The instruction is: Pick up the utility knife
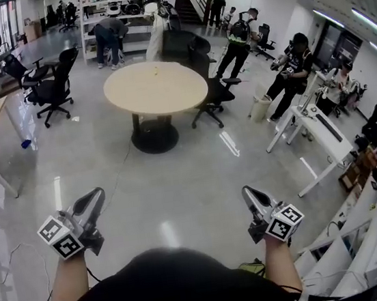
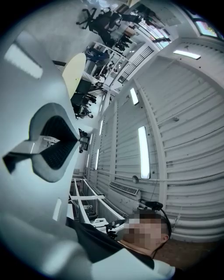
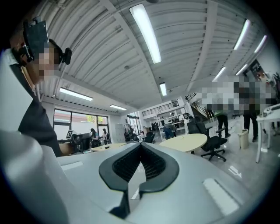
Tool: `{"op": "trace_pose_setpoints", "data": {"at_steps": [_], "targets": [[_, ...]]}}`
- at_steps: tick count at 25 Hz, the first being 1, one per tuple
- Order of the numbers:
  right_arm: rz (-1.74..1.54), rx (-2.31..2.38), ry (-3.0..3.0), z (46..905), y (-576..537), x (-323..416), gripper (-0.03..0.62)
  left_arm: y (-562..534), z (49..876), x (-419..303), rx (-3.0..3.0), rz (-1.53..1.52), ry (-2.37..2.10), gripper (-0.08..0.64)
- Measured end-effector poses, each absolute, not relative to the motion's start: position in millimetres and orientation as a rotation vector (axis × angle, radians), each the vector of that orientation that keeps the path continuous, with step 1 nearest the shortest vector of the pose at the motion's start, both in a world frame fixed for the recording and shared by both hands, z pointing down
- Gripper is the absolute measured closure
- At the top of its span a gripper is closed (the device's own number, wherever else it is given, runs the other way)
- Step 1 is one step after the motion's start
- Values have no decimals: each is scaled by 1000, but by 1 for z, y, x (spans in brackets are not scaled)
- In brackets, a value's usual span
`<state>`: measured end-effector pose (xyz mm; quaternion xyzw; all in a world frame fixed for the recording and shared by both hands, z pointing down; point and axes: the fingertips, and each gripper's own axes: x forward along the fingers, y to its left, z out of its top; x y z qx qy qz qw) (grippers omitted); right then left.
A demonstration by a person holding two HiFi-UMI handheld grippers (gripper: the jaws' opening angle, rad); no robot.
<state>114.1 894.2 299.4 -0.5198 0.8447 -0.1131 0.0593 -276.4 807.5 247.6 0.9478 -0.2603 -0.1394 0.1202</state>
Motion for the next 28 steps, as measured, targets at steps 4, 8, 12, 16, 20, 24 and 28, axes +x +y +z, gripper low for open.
{"op": "trace_pose_setpoints", "data": {"at_steps": [4,8,12,16,20,24,28], "targets": [[-284,-1590,2559,284,838,67,578,747,244,-319,2794,-438,-726,568],[-293,-1576,2627,292,787,18,577,698,250,-356,2777,-438,-727,568],[-313,-1560,2607,294,749,-9,578,662,259,-389,2758,-421,-740,568],[-328,-1543,2623,301,713,-36,578,631,263,-411,2759,-406,-742,568],[-368,-1530,2630,308,681,-47,578,602,266,-425,2744,-404,-761,568],[-389,-1512,2634,314,655,-47,578,583,275,-429,2724,-388,-784,568],[-395,-1465,2656,321,621,-44,578,562,281,-425,2714,-382,-826,568]]}}
